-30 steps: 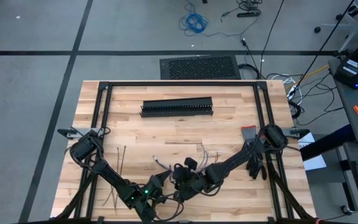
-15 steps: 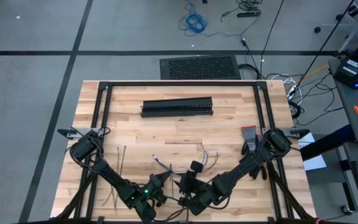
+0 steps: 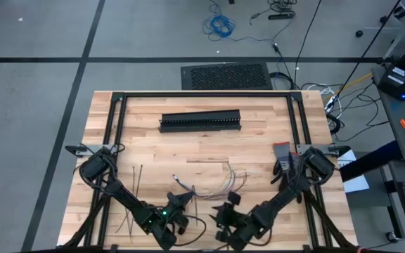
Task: Ziptie cables
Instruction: Wrap the zip tie around the cable wires
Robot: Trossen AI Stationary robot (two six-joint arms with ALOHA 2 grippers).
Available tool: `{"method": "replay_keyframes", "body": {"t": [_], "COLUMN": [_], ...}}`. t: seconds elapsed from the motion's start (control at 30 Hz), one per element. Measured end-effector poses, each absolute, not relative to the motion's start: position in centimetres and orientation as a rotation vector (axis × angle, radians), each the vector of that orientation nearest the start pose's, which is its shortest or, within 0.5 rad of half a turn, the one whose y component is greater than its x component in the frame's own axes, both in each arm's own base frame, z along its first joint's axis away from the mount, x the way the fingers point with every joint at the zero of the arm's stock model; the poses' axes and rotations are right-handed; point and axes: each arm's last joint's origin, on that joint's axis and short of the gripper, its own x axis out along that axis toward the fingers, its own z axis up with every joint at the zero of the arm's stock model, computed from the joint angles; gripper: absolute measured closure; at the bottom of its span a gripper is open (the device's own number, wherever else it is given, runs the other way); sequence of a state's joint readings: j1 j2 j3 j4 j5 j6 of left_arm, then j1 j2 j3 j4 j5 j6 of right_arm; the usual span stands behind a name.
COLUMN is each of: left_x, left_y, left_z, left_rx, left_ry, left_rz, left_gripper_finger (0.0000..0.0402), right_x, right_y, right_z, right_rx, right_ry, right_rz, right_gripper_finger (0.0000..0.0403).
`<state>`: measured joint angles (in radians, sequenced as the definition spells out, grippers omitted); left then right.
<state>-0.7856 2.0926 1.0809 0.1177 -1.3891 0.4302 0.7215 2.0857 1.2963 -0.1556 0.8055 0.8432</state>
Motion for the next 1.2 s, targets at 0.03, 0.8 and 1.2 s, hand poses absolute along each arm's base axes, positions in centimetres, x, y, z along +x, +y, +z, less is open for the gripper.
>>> {"method": "replay_keyframes", "body": {"t": [0.03, 0.8, 1.2], "left_x": [28.7, 30.6, 30.7], "left_y": [-24.7, -22.7, -22.5], "left_z": [9.9, 9.7, 9.6], "left_rx": [1.196, 0.954, 0.942], "left_ry": [0.548, 0.569, 0.571], "left_rz": [0.481, 0.448, 0.455], "left_gripper_finger": [0.0402, 0.0402, 0.0402], "right_x": [32.4, 33.0, 34.5], "right_y": [26.1, 26.5, 26.3], "right_z": [12.5, 8.6, 7.6], "right_rx": [0.169, -0.196, -0.326], "right_ry": [0.572, 0.62, 0.58], "right_rz": [-0.335, -0.172, -0.085], "right_gripper_finger": [0.0271, 0.0271, 0.0271]}}
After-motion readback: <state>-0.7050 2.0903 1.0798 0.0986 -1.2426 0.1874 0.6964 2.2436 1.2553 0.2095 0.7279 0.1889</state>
